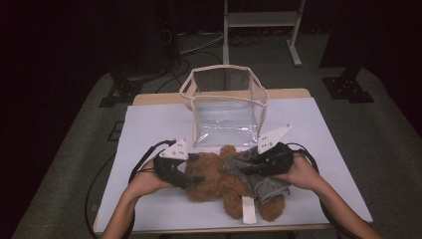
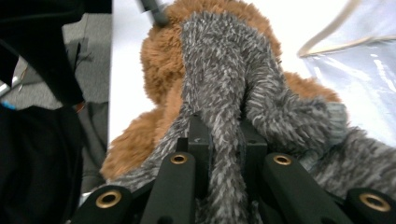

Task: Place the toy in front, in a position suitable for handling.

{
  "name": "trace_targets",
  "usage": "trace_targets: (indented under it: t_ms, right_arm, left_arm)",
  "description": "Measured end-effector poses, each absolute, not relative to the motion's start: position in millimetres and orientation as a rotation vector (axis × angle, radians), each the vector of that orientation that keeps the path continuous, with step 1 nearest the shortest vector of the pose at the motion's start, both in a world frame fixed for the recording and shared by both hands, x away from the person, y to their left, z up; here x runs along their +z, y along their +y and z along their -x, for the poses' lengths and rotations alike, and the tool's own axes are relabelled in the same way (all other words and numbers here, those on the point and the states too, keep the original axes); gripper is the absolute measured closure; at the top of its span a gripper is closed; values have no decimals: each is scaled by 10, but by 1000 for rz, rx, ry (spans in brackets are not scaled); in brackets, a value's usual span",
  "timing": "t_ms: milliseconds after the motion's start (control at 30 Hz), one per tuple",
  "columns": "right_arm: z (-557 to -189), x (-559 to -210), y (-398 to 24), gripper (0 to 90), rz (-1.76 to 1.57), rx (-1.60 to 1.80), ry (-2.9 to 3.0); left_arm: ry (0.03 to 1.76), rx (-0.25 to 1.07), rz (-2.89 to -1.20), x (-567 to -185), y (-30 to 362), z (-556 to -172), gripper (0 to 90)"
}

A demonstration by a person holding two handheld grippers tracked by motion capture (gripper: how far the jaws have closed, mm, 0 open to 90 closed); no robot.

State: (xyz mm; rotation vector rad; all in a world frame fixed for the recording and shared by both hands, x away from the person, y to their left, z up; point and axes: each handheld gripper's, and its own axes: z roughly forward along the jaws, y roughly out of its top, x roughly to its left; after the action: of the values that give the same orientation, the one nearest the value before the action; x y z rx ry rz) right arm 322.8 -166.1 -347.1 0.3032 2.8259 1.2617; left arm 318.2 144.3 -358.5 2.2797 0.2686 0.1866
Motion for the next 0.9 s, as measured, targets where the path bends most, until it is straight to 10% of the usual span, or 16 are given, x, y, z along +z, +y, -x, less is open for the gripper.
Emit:
trace_targets:
  t_ms: [433, 900]
  right_arm:
    - [-2986, -3578, -1092, 789, -62, 1067, 2865]
    - [-3404, -3210, -1669, 787, -309, 1170, 2755]
  left_arm:
    - [307, 162, -2329, -3694, 1329, -3291, 372]
    - [232, 177, -2339, -3758, 1349, -3014, 364]
